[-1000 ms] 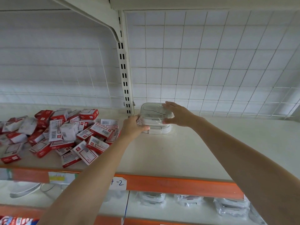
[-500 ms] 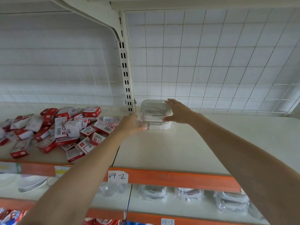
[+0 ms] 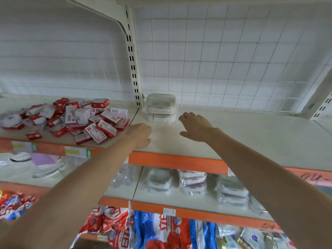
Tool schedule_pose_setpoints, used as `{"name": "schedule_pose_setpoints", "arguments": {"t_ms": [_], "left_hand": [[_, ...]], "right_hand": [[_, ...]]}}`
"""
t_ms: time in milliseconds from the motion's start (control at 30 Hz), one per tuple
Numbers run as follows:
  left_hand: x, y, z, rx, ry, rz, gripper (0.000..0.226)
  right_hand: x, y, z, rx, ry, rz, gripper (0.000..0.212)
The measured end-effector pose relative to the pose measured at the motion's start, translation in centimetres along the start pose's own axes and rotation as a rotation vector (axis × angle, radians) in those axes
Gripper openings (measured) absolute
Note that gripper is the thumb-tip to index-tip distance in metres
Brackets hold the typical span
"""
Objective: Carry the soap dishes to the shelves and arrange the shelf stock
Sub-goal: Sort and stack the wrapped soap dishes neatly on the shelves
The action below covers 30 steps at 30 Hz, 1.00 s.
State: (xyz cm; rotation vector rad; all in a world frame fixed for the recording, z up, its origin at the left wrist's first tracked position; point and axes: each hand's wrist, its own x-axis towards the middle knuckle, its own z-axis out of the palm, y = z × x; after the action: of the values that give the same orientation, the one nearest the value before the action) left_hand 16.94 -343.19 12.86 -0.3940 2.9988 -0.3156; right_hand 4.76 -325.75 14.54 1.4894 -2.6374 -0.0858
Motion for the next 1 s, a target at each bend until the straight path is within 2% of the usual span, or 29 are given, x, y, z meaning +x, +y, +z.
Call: {"name": "schedule_pose_setpoints", "arguments": {"t_ms": [133,367,433,500,700,1000], "left_hand": [[-2.8,3.7,0.1,-0.087,0.062,0.013,0.030],[-10.1,9.6,2.0,-0.238,0.343,0.068,0.022],[-12.3,10.9,3.2,-0.243,0.370,0.097,0.023],[-14.2,12.1,4.6,-0.222,0.300,0.091,0.028],[-17.9,13.6,7.9,-0.223,0.013,-0.027,0.036],[-19.5,12.7,11.9,-0.246,-0.139,-0.152,0.040]], "right_hand": [[-4.8,-0.3,0.2,-0.029,0.005,-0.044,0.050],[-13.0,-2.9,2.6,0.056,-0.011,-0.073,0.051],[-15.1,-3.9,3.6,0.044,0.020,-0.060,0.049],[-17.0,-4.7,4.7,0.056,0.028,-0.055,0.046],[-20.3,-6.2,7.9,0.135,-0.122,-0.131,0.057],[-20.3,-8.9,12.6,0.251,-0.263,-0.115,0.060]]}}
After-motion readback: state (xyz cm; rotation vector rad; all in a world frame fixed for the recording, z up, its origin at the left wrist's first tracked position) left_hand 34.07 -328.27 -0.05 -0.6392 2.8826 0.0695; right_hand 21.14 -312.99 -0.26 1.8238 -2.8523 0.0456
